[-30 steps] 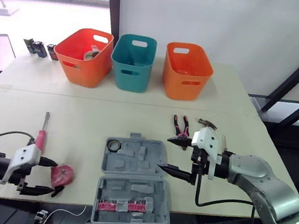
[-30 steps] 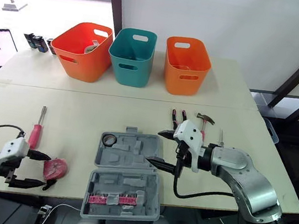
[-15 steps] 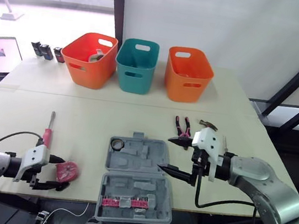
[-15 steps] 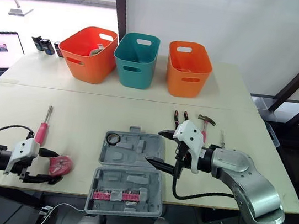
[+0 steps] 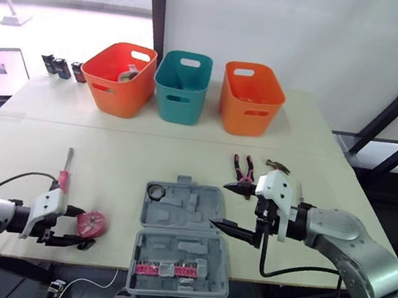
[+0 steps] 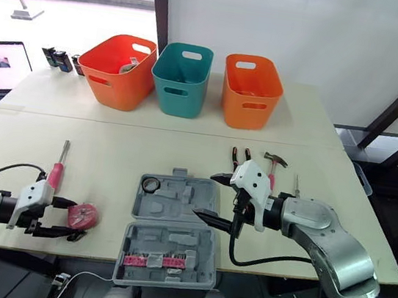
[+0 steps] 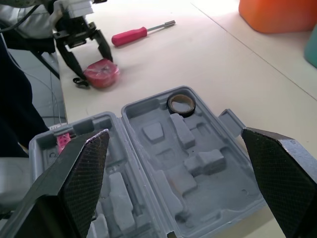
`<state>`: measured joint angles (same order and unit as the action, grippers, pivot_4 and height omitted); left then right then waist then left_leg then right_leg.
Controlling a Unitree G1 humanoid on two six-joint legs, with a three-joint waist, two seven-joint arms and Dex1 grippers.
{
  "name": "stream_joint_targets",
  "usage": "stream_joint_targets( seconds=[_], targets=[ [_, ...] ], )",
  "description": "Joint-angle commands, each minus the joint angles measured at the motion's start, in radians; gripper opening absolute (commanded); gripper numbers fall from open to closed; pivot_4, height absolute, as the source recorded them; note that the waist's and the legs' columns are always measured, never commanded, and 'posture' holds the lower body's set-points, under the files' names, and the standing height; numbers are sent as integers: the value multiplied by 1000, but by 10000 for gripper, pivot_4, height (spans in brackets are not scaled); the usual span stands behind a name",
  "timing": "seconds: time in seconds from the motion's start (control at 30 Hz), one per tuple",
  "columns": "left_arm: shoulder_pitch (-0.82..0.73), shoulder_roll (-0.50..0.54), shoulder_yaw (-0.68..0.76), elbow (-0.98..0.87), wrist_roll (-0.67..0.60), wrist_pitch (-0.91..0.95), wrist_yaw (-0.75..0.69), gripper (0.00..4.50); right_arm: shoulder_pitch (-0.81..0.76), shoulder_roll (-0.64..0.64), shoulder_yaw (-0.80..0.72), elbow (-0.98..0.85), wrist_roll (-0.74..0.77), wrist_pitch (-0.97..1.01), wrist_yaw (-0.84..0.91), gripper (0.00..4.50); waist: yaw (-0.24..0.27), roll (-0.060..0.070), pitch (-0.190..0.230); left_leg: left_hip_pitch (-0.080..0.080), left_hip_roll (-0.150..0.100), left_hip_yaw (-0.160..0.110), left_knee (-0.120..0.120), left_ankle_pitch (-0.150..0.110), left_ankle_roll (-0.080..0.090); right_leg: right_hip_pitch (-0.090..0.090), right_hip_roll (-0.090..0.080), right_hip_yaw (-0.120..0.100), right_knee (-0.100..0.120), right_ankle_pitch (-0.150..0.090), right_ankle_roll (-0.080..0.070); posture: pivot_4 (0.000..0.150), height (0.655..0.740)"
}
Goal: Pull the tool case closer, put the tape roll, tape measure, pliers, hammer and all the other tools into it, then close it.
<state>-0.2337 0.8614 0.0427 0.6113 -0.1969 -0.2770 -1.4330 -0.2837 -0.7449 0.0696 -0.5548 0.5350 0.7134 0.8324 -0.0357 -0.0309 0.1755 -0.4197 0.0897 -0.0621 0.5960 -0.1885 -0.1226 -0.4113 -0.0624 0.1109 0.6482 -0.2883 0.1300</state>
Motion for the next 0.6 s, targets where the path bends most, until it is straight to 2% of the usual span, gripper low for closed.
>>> stream_joint_targets(
  seconds=[0.03,0.07,0.13,0.23,0.3,0.37,0.43,0.53,0.6],
  targets=[
    [-54,16,17,-139,-61,92,-12,29105,-69,-9,-9,4,20,78,-25,45000,-1,0,0,0,0,0,0,0,0,0,0,0,0,0,0,1500,7400],
    [-63,17,14,-177,-71,121,-17,29105,-91,-6,-6,7,33,106,-29,45000,-2,0,0,0,0,0,0,0,0,0,0,0,0,0,0,1500,7400],
    [-88,24,-4,-290,-96,190,-35,29105,-188,15,5,23,111,286,-55,45000,-10,0,0,0,0,0,0,0,0,0,0,0,0,0,0,1500,7400],
    [-128,12,-31,-463,-135,312,-26,29105,-361,174,-45,110,281,704,-129,45000,-16,1,0,-1,1,-1,-2,0,0,-2,2,0,2,0,1,1500,7400],
    [-145,-3,-41,-525,-147,361,-9,29105,-428,261,-85,167,348,871,-168,45000,-15,1,1,-1,3,-3,-2,0,0,-2,6,0,3,0,1,1500,7400],
    [-162,-27,-56,-597,-168,401,6,29105,-485,322,-89,365,538,901,-313,45000,-11,1,1,-2,4,-4,-3,0,1,-2,8,-1,3,0,1,1500,7400],
    [-174,-44,-71,-646,-178,426,14,29105,-533,319,-52,540,746,901,-446,45000,-9,1,1,-2,5,-4,-3,0,1,-2,8,-1,2,0,1,1500,7400],
    [-177,-49,-84,-677,-179,443,14,29105,-592,288,-3,719,1013,901,-619,45000,-10,2,2,-5,5,-4,-2,0,1,-3,8,-1,2,0,1,1500,7400],
    [-180,-52,-91,-696,-181,443,15,29105,-622,267,37,803,1136,901,-719,45000,-11,2,2,-6,5,-4,-2,0,1,-5,8,-1,2,0,1,1500,7400]
  ],
)
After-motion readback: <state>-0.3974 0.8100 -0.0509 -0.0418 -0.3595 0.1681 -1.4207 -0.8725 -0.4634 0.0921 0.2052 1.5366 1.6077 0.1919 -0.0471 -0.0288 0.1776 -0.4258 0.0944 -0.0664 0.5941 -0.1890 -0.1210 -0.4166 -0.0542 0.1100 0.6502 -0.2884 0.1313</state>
